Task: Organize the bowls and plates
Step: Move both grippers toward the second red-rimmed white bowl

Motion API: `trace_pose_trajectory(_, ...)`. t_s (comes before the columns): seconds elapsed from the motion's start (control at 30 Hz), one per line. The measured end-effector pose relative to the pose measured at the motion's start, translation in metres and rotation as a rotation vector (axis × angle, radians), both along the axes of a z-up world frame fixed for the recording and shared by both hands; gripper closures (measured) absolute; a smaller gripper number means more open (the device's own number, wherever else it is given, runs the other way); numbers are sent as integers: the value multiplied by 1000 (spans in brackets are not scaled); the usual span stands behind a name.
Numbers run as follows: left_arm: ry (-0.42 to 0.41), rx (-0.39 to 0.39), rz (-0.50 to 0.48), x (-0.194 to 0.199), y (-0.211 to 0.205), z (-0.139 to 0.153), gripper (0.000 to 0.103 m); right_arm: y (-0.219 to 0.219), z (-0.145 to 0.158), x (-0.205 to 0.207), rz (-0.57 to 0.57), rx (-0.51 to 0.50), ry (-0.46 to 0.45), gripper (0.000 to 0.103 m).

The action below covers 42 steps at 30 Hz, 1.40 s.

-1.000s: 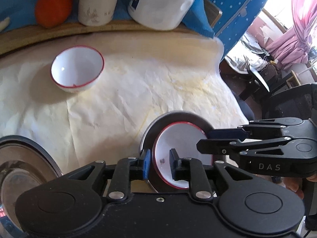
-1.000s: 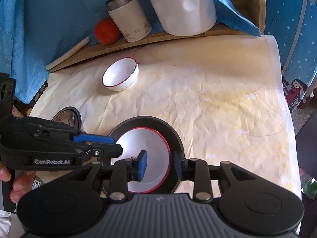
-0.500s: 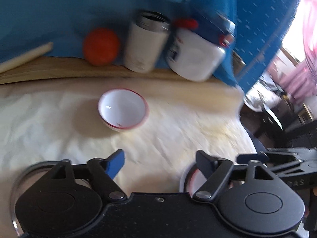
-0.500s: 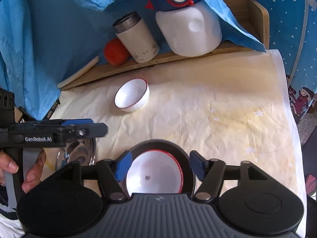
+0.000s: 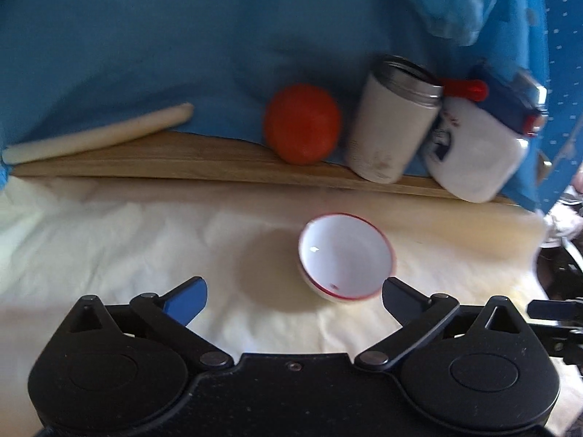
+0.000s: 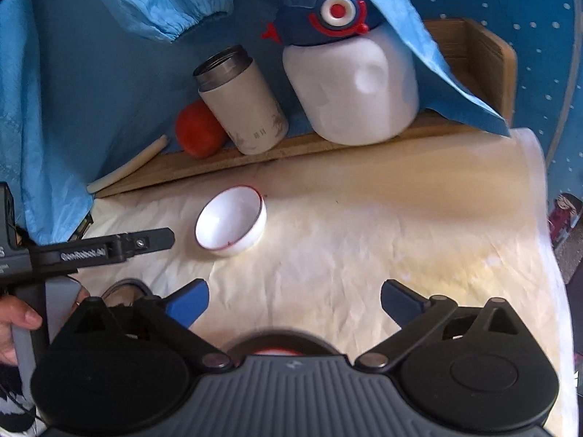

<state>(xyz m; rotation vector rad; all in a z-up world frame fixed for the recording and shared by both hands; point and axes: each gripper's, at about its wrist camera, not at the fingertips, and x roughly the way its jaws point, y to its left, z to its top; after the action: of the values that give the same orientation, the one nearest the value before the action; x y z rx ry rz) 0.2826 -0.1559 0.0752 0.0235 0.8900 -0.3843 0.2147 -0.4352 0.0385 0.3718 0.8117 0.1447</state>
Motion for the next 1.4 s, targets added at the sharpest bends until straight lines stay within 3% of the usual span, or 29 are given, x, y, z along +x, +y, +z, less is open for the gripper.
trace_pose_trajectory(0.47, 57, 51, 90, 41, -3, -22, 1, 10, -25, 67, -11, -17, 94, 0)
trace_pose_trajectory(0.73, 74, 84, 74, 55, -8, -28, 1, 23, -29, 87, 6, -56, 99, 0)
trace_pose_trajectory(0.97, 104, 80, 86, 63, -9, -38, 1, 36, -31, 97, 21, -101, 127, 0)
trace_pose_trajectory(1.4, 120, 33, 76, 67, -12, -41, 1, 41, -34, 112, 48, -72, 115, 1)
